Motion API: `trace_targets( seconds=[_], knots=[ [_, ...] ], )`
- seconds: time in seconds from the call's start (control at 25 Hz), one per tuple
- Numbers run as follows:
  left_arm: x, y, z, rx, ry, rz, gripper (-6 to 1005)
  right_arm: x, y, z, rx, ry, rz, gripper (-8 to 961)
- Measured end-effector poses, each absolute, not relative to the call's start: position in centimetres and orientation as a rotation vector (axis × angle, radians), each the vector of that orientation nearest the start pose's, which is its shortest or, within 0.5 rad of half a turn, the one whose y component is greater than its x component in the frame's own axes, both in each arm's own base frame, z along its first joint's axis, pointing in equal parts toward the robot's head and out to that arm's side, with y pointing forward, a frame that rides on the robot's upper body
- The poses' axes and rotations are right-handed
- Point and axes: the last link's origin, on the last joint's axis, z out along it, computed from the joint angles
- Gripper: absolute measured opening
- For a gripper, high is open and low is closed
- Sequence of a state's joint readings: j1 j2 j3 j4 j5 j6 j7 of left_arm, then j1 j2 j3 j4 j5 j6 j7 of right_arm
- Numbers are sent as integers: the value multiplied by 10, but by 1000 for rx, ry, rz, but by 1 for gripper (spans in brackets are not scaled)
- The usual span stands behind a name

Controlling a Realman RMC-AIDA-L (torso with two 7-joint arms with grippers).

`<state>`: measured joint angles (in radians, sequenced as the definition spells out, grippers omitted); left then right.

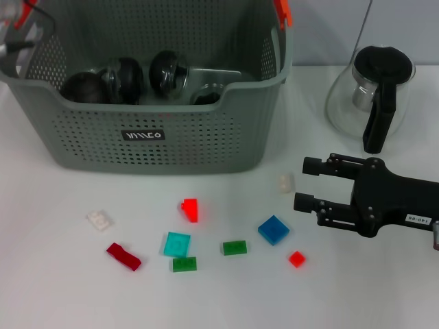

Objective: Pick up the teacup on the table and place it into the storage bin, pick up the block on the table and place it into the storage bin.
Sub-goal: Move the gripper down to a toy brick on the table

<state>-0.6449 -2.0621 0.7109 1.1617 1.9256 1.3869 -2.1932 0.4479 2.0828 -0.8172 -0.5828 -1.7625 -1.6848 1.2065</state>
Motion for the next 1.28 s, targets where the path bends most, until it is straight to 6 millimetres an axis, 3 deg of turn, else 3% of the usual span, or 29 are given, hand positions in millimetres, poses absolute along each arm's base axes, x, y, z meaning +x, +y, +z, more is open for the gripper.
trace_targets(
  seconds=[0.16,0.28,0.4,0.52,0.68,0.72,1.0,1.28],
  knots=[
    [-170,370,122,-2487,-767,-1274,620,252,296,-11,-2740,460,1000,716],
    [-176,343,136,-2577,-618,-1349,656,252,296,-11,-2741,466,1002,715],
    [-189,324,131,-2729,-600,-1044,658,251,296,-11,-2745,465,999,715],
    [-201,311,115,-2842,-703,-614,655,251,296,-11,-2745,466,999,715],
    [-207,304,96,-2899,-811,-180,651,251,296,-11,-2746,467,998,715],
    [-211,302,80,-2904,-863,74,650,251,297,-11,-2747,467,999,715],
    [-216,313,48,-2811,-842,402,643,250,299,-11,-2749,464,992,715],
    [-226,328,28,-2670,-754,528,635,249,299,-11,-2748,461,995,715]
  ],
)
